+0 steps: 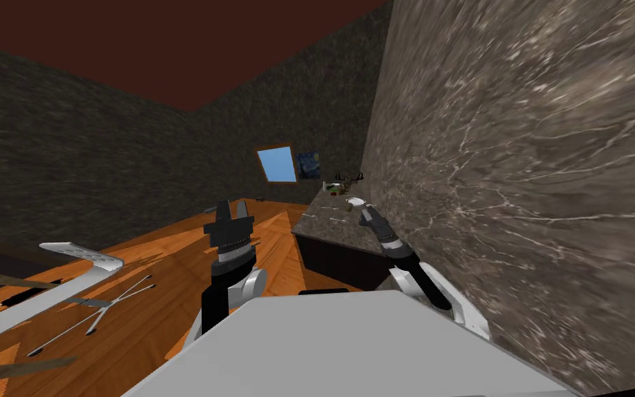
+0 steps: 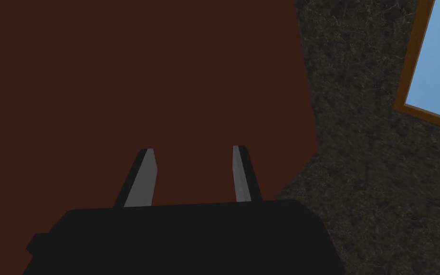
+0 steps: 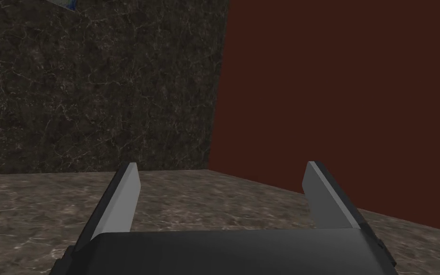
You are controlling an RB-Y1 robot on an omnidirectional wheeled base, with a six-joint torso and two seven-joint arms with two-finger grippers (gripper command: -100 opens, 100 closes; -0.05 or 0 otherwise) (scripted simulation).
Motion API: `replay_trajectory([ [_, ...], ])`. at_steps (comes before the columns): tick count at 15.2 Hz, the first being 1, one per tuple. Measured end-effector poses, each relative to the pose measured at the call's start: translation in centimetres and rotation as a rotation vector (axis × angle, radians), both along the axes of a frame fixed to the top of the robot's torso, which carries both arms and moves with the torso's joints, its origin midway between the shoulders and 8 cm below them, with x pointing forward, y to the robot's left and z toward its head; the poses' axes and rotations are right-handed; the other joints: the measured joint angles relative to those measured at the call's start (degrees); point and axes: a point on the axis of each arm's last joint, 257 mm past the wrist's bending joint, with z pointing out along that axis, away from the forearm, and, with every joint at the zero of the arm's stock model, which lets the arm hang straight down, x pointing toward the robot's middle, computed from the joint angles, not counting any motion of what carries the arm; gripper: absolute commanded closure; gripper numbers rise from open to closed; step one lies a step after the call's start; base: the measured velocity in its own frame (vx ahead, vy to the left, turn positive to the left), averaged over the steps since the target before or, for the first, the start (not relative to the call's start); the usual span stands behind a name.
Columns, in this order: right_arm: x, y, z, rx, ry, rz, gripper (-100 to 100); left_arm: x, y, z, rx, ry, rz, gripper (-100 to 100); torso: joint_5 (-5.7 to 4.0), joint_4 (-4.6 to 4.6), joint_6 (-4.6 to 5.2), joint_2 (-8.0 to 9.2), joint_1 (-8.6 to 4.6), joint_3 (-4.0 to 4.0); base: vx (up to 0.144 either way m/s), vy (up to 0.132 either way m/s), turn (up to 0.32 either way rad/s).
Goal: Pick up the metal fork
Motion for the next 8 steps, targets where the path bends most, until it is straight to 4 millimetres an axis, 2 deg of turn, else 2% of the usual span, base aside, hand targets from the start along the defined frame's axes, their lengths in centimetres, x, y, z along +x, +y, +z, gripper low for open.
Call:
replay_trajectory([
  [8, 1.4, 0.5, -3.5, -0.214, 0.052, 0.042, -100, 0.0, 0.0, 0.0, 0.000, 0.000, 0.000, 0, 0.00, -0.01, 0.00, -0.06, -0.02, -0.04, -0.030, 0.061, 0.132],
])
